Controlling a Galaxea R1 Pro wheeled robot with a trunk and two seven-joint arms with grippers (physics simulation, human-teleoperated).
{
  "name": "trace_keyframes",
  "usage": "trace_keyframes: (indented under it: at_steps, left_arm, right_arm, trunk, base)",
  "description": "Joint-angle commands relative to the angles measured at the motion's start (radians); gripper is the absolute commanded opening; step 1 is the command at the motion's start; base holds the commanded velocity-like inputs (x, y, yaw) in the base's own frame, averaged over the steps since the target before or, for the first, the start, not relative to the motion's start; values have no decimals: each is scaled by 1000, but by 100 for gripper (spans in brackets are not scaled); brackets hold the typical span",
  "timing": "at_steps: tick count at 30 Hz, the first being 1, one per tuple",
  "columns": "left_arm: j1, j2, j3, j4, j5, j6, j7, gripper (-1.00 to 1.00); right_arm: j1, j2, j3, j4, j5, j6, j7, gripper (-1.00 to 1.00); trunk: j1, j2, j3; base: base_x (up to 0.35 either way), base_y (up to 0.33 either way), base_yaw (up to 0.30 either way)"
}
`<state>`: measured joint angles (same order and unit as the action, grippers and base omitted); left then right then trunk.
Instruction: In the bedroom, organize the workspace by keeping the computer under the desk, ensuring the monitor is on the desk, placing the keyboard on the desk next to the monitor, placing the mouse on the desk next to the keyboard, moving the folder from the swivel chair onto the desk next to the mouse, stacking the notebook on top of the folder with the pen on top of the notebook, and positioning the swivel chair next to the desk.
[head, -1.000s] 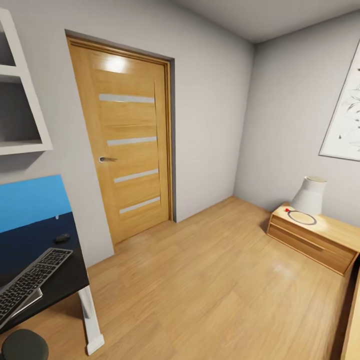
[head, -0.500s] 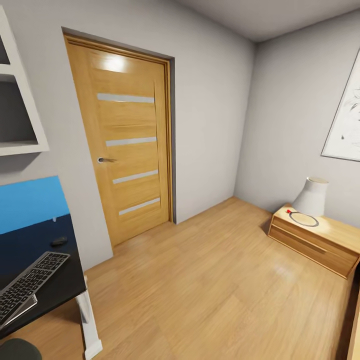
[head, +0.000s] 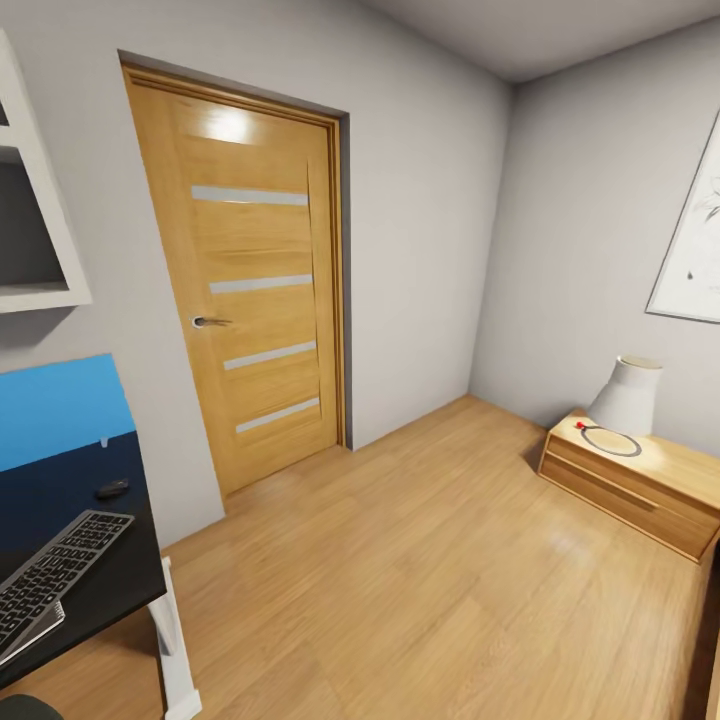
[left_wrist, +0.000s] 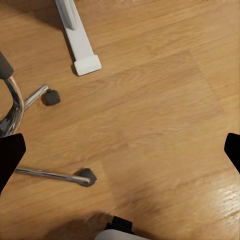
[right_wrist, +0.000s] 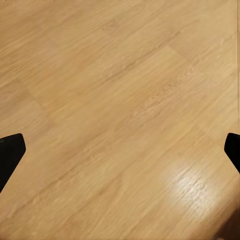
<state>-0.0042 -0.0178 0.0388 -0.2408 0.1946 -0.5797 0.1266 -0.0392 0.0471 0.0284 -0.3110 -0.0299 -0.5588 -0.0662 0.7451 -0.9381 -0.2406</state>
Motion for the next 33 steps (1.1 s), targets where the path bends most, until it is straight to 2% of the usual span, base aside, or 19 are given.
trace_keyframes:
  at_steps: [1,22,33]
  left_arm:
    - [0,-1,4,0,-1,-4,1,100]
    - [0,-1,6,0,-1,-5,1,100]
    - [0,-1,6,0,-1,-5,1,100]
  right_arm:
    - [-1,0,2,1,-3,-4,-4,100]
    - [-1,-1,1,18,-4,-5,-4,100]
    - [-1,-1,1,18,-4,-6,-4,100]
  trunk:
    - [0,-1,-1]
    - [0,-1,-1]
    - [0,-1,-1]
  base:
    - [0,0,0]
    - [3,0,-29]
    - [187,0,0]
